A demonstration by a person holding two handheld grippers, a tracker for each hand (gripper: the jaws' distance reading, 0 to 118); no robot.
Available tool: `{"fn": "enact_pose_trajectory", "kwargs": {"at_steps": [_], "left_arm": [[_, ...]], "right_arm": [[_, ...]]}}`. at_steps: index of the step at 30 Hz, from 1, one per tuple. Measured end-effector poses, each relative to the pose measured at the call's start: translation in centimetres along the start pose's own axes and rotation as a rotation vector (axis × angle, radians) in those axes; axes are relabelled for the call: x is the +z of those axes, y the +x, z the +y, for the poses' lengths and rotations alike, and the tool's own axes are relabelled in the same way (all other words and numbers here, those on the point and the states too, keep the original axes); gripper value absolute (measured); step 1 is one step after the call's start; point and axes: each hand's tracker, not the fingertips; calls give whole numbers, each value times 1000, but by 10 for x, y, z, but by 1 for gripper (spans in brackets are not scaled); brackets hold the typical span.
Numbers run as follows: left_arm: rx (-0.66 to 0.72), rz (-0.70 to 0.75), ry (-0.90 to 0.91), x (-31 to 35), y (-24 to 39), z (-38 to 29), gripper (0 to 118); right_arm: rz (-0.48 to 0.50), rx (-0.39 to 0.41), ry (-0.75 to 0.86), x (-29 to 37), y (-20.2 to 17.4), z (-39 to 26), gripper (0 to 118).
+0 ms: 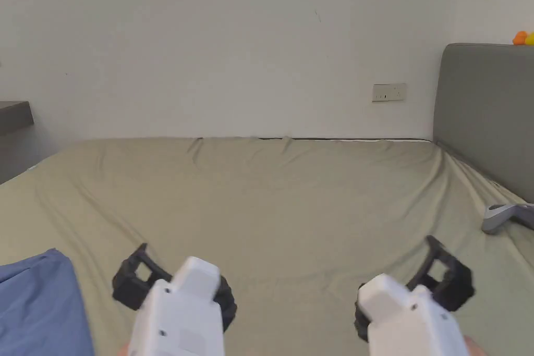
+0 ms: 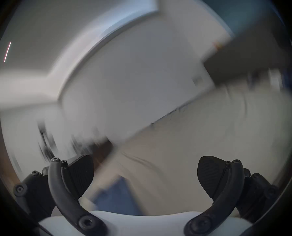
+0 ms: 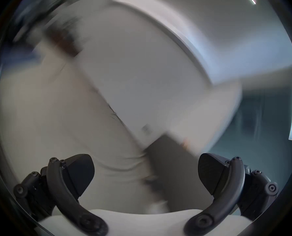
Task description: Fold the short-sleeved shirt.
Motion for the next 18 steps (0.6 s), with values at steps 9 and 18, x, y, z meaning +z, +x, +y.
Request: {"fn": "enact_pose_trajectory", "kwargs": {"at_steps": [9, 18], "left_arm": [[-732, -47, 44, 11, 61, -36, 116], [727, -275, -10, 1, -54, -11, 117]], "right_arm": [[292, 482, 148, 28, -57, 3, 118], [446, -1313, -151, -20, 64, -69, 118]]}}
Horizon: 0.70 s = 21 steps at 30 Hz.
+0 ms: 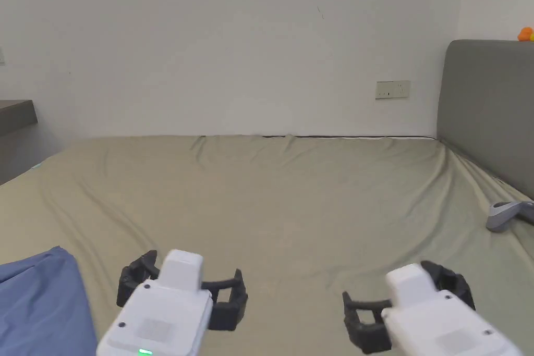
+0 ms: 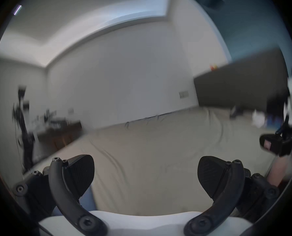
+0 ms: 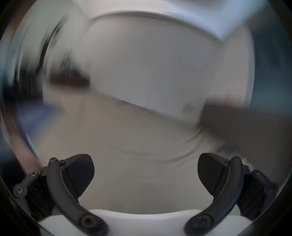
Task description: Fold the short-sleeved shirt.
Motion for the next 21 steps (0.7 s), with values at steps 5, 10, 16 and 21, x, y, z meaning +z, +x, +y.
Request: {"fn": "enact_pose_trajectory", "kwargs": {"at_steps": [5, 10, 16, 21], "left_arm": [[158, 52, 7, -5, -14, -3, 117], [282, 56, -29, -11, -23, -5, 117], [148, 70, -10, -9, -10, -8, 117], [167, 59, -10, -8, -7, -6, 117]], "right_arm": [[-210, -255, -60, -5, 25, -10, 118], [-211, 30, 1, -3, 3, -7, 118], [-193, 22, 9, 0, -9, -4, 118], [-201, 68, 29, 1, -13, -3, 118]]}}
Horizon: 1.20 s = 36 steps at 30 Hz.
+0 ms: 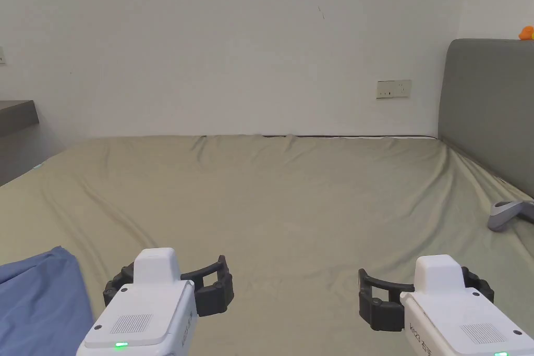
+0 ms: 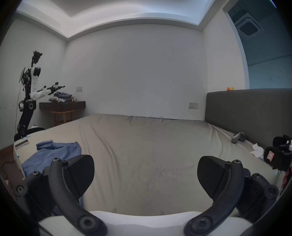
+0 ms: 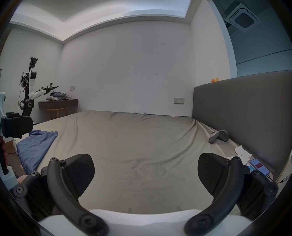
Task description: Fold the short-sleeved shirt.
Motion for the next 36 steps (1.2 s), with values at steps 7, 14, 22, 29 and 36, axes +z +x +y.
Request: {"fn": "enact_pose_trajectory", "kwargs": {"at_steps": [7, 14, 22, 29, 36], "left_arm": [[-48, 59, 16, -5, -3, -4, 117], [59, 44, -8, -4, -9, 4, 118], [-37, 45, 49, 4, 3, 4, 118], [-44, 26, 46, 4, 6, 5, 118], [-49, 21, 38, 6, 5, 9, 7]], "right_arm": [[6, -22, 33, 3, 1, 3, 118], [-12, 32, 48, 4, -4, 4, 118], [-40, 8, 2, -1, 1, 2, 118], [-48, -35, -8, -3, 7, 1, 118], [-51, -79, -27, 0, 10, 13, 84]]}}
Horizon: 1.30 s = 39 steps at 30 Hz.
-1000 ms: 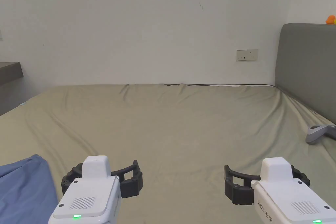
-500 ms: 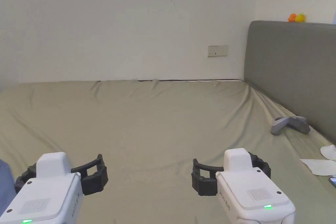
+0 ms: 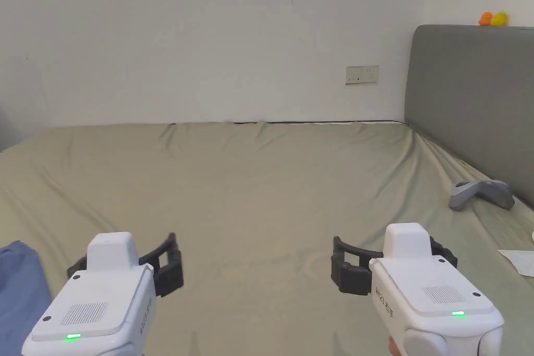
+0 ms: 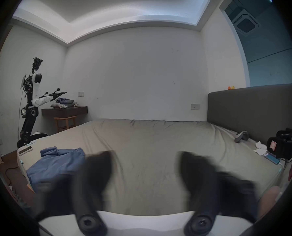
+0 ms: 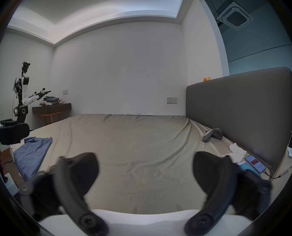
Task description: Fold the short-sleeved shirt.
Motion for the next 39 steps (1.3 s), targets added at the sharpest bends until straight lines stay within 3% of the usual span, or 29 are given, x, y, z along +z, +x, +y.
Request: {"fn": "enact_pose_trajectory", "kwargs": {"at_steps": [1, 2, 3, 4, 5, 7, 13, 17, 29, 39], "left_arm": [[1, 18, 10, 1, 2, 3, 7], [-6, 45, 15, 1, 3, 4, 0], [-10, 70, 27, 2, 2, 5, 0], [-5, 45, 24, 3, 1, 6, 0], [-7, 20, 16, 3, 0, 8, 0], [-10, 11, 9, 5, 0, 9, 0], [-58, -11, 9, 5, 4, 7, 0], [-5, 42, 1, 5, -8, 5, 0], [21, 302, 7, 44, -92, 1, 0], [66, 482, 2, 60, -160, 17, 0]], "right_arm": [[-26, 28, 30, 4, -3, 2, 58], [-70, 52, 53, 7, -5, 4, 43], [-102, 144, 131, 9, -9, 6, 26], [-108, 124, 106, 10, -10, 5, 1], [-131, 105, 155, 12, -6, 9, 0], [-75, 57, 88, 12, -3, 12, 0], [-85, 80, 70, 9, -4, 11, 0], [-54, 123, 87, 5, -15, 12, 0], [270, 93, 99, -21, -98, 26, 0], [421, 121, 123, -17, -143, 33, 0]]}}
